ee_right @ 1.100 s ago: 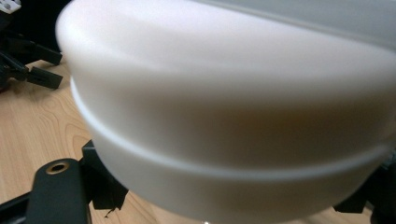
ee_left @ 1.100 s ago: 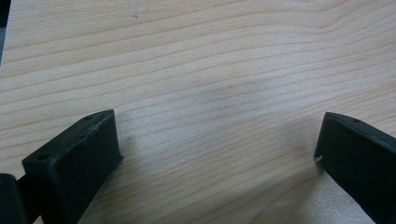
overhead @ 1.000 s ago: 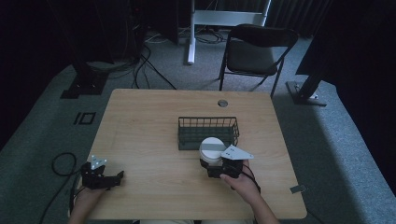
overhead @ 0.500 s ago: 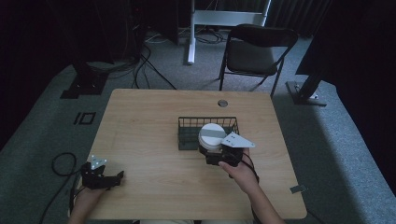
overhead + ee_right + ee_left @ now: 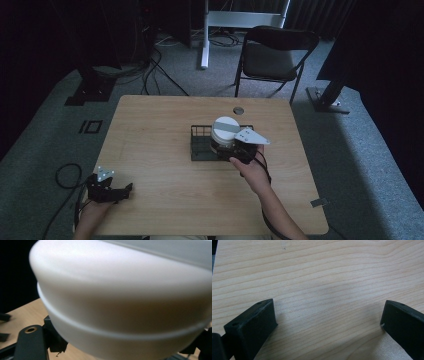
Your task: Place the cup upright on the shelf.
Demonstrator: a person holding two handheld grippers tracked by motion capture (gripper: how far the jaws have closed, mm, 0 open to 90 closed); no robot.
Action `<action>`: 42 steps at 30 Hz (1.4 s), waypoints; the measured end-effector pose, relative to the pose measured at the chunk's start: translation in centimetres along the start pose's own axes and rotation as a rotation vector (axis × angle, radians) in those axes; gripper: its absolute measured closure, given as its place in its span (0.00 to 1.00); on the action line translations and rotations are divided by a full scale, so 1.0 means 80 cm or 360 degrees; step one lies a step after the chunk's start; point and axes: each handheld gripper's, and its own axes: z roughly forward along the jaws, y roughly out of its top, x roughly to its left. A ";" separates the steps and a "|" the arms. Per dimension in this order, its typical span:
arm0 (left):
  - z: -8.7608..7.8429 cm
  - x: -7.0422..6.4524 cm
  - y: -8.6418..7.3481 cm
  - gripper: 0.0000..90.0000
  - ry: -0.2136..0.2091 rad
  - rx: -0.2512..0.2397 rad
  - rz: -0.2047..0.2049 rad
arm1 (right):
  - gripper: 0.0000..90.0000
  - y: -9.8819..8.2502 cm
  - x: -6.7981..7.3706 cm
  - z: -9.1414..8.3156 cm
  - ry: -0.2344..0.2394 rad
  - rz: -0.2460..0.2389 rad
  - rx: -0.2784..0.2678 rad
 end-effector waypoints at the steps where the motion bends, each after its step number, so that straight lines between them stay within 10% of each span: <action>1: 0.000 0.000 0.000 0.00 0.0000 0.0000 0.0000 | 0.20 0.001 -0.001 0.002 -0.0032 -0.0009 0.0000; 27: 0.000 0.000 0.000 0.00 0.0000 0.0000 -0.0001 | 0.20 -0.005 -0.029 0.056 -0.0424 0.0082 0.0128; 42: 0.000 0.000 0.000 0.00 0.0000 0.0001 0.0000 | 0.20 -0.019 -0.031 0.076 -0.0470 0.0167 0.0268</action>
